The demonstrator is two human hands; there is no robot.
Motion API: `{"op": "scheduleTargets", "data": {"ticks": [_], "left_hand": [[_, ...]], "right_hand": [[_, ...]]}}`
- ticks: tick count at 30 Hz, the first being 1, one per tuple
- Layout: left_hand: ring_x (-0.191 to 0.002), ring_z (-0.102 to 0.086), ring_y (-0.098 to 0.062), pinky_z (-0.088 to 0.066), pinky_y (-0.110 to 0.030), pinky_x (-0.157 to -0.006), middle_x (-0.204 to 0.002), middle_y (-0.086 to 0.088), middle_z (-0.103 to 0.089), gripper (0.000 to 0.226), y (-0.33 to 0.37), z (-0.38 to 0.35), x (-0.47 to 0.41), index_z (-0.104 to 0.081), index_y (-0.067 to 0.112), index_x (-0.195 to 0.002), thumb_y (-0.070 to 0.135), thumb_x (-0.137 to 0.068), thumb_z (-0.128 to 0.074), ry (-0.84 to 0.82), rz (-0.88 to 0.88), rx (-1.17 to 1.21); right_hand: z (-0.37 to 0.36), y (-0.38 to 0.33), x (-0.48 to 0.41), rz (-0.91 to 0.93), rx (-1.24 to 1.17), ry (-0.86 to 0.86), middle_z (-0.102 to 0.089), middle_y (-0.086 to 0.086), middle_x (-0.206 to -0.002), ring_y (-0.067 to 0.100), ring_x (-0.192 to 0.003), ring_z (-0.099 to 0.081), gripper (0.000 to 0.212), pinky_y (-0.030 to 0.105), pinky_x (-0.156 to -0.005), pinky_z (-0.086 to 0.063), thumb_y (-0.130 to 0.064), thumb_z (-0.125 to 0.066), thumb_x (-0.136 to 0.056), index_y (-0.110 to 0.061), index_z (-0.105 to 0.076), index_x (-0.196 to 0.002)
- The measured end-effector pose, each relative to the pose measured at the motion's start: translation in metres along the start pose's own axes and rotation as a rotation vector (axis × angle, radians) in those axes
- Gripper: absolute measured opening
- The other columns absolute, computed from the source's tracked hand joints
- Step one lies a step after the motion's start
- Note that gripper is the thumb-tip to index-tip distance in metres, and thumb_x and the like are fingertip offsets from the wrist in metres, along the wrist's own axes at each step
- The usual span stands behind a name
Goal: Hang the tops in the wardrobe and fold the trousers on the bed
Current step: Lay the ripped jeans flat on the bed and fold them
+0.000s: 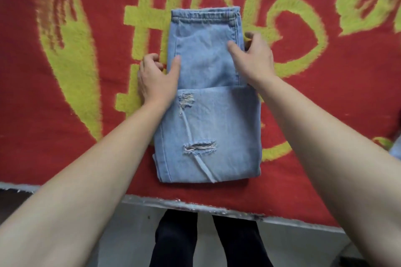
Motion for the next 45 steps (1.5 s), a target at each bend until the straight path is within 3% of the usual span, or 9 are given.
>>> {"op": "scheduleTargets", "data": {"ticks": [6, 10, 17, 19, 23, 29, 35, 37, 45], "left_hand": [[-0.092, -0.066, -0.017, -0.06, -0.035, -0.077, -0.109, -0.007, -0.064, 0.052, 0.071, -0.015, -0.077, -0.058, 0.01, -0.12, 0.006, -0.07, -0.072, -0.27, 0.163, 0.372], [-0.052, -0.055, -0.01, -0.044, -0.022, -0.048, -0.084, -0.006, -0.061, 0.053, 0.09, 0.025, -0.07, -0.064, 0.003, -0.113, -0.009, -0.061, -0.064, -0.318, 0.109, 0.495], [-0.068, -0.056, -0.003, -0.045, -0.018, -0.064, -0.077, 0.011, -0.064, 0.041, 0.051, 0.084, 0.039, -0.071, 0.018, -0.102, 0.027, -0.063, -0.059, -0.578, -0.252, 0.009], [-0.089, -0.061, -0.023, -0.049, -0.033, -0.081, -0.093, -0.003, -0.067, 0.048, 0.032, 0.089, 0.082, -0.067, 0.016, -0.112, 0.029, -0.066, -0.059, -0.587, -0.472, -0.216], [-0.085, -0.056, -0.036, -0.046, -0.044, -0.068, -0.088, -0.014, -0.059, 0.035, -0.009, 0.083, 0.152, -0.07, 0.01, -0.103, 0.014, -0.068, -0.068, -0.54, -0.767, -0.442], [-0.118, -0.038, -0.031, -0.039, -0.043, -0.091, -0.128, -0.006, -0.046, 0.059, -0.051, 0.052, 0.195, -0.045, 0.021, -0.142, 0.025, -0.085, -0.056, -0.795, -0.545, -0.714], [-0.094, -0.059, -0.03, -0.05, -0.042, -0.079, -0.087, -0.001, -0.059, 0.029, -0.025, 0.06, 0.143, -0.068, 0.021, -0.087, 0.039, -0.096, -0.048, -0.771, -0.376, -0.487], [-0.095, -0.061, -0.027, -0.051, -0.042, -0.081, -0.088, 0.002, -0.06, 0.024, -0.022, 0.065, 0.123, -0.067, 0.023, -0.09, 0.046, -0.09, -0.059, -0.662, -0.321, -0.448], [-0.138, -0.03, -0.034, -0.032, -0.051, -0.109, -0.15, -0.015, -0.03, 0.127, -0.06, 0.055, 0.153, -0.009, 0.019, -0.153, 0.067, -0.059, -0.08, -0.544, 0.252, -0.393]], "right_hand": [[-0.006, -0.051, -0.059, -0.02, -0.169, -0.131, -0.06, 0.002, -0.128, 0.013, -0.099, -0.063, 0.044, 0.026, -0.085, -0.057, -0.024, -0.066, -0.092, -0.013, -0.053, -0.133], [0.023, -0.075, -0.047, 0.202, -0.009, -0.079, -0.047, 0.003, -0.145, 0.014, -0.13, -0.048, 0.059, 0.026, -0.11, -0.04, -0.02, -0.061, -0.092, -0.013, -0.041, -0.147], [0.059, -0.056, 0.087, 0.388, 0.17, -0.329, -0.059, -0.009, -0.082, 0.006, -0.079, -0.056, 0.068, 0.016, -0.077, -0.044, -0.035, -0.056, -0.069, -0.017, -0.058, -0.134], [0.055, -0.035, 0.13, 0.482, 0.34, -0.397, -0.057, -0.005, -0.084, 0.018, -0.084, -0.059, 0.061, 0.026, -0.079, -0.045, -0.031, -0.06, -0.072, -0.017, -0.061, -0.131], [0.023, 0.007, 0.189, 0.614, 0.615, -0.47, -0.06, 0.013, -0.095, 0.037, -0.091, -0.059, 0.04, 0.042, -0.076, -0.047, -0.019, -0.066, -0.078, -0.018, -0.072, -0.117], [-0.012, 0.044, 0.216, 0.594, 0.975, -0.614, -0.052, 0.01, -0.117, 0.032, -0.115, -0.044, 0.061, 0.042, -0.1, -0.033, -0.048, -0.046, -0.084, -0.02, -0.048, -0.139], [0.007, 0.01, 0.174, 0.44, 0.737, -0.666, -0.07, 0.006, -0.103, 0.031, -0.1, -0.062, 0.031, 0.039, -0.076, -0.052, -0.03, -0.045, -0.095, -0.028, -0.067, -0.116], [0.015, 0.007, 0.161, 0.366, 0.636, -0.629, -0.067, 0.002, -0.103, 0.028, -0.102, -0.063, 0.031, 0.039, -0.079, -0.053, -0.031, -0.053, -0.091, -0.031, -0.064, -0.12], [0.011, 0.062, 0.188, -0.128, 0.208, -0.136, -0.036, 0.013, -0.142, 0.03, -0.133, -0.034, 0.094, 0.039, -0.111, -0.031, -0.042, -0.082, -0.07, -0.021, -0.031, -0.147]]}}
Point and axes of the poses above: each hand's wrist, its own x-axis away from the middle knuckle, its own z-axis out of the back of the hand, y = z × x, the point moved 4 cm from there along -x, towards the middle knuckle
